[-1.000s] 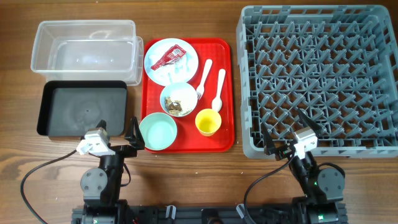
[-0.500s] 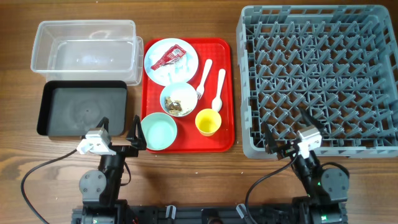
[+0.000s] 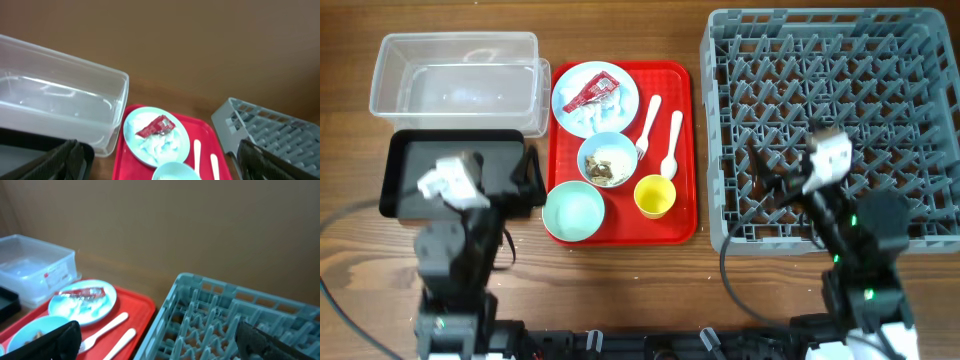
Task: Sort waste into correct bins and load items into the dishwasher rack
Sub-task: 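Reach left gripper to the white plate and grasp red wrapper with tissue, then carry wrapper and tissue with left gripper into the clear plastic bin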
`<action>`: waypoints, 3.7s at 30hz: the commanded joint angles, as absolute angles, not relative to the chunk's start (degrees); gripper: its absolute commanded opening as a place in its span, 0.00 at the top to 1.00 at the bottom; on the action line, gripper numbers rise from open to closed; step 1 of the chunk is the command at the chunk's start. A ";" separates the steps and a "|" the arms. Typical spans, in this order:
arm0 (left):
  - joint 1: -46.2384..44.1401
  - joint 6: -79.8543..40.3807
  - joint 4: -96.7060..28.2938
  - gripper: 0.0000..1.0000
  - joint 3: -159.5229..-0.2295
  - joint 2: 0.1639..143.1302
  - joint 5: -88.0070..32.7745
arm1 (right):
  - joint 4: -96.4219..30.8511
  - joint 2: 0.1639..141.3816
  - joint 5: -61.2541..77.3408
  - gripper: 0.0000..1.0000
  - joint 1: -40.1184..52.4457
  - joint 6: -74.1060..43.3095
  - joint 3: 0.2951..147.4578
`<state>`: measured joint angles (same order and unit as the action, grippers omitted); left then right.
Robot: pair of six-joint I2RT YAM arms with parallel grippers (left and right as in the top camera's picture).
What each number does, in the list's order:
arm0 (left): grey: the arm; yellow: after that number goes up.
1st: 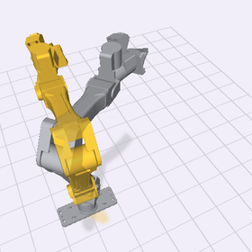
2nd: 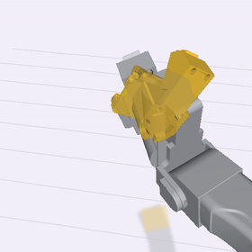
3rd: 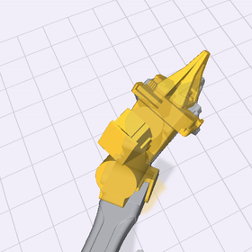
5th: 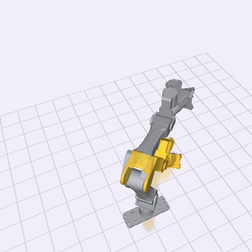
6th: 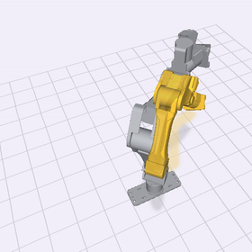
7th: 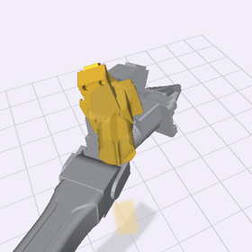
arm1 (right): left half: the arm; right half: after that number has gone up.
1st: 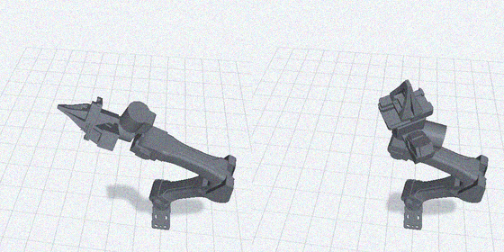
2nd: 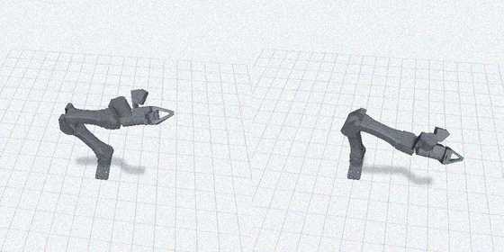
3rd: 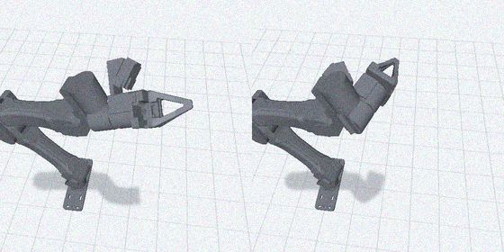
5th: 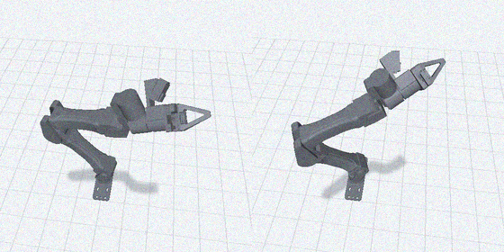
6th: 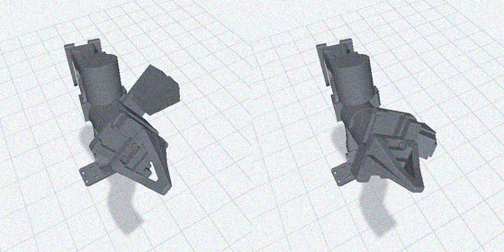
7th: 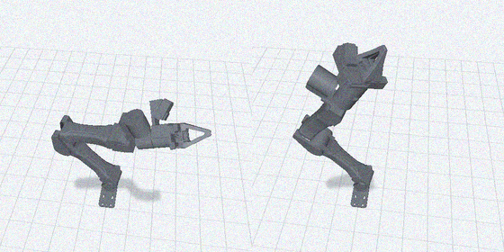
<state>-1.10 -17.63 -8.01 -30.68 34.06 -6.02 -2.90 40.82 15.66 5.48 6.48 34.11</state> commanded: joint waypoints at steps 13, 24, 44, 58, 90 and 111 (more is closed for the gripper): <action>-6.02 -1.61 -51.53 0.00 -97.65 92.47 -13.04 | -30.24 63.59 19.40 0.00 5.72 6.04 67.46; -12.01 7.18 -54.65 0.00 -108.66 114.17 -13.93 | -33.89 64.42 19.59 0.00 5.72 -0.43 67.40; -14.09 10.68 -43.42 0.00 -108.66 131.24 -8.91 | -37.98 68.69 19.42 0.00 5.72 -0.36 67.40; -14.11 10.09 -44.31 0.36 -108.27 135.79 -8.93 | -38.65 69.04 19.42 0.00 5.72 -0.19 67.40; 4.25 3.77 -58.37 0.96 -119.92 119.50 -8.67 | -39.75 69.06 19.42 0.00 5.72 -0.19 67.40; 5.39 3.22 -62.87 0.13 -120.14 117.43 -19.55 | -40.10 69.06 19.40 0.00 5.72 -0.03 67.40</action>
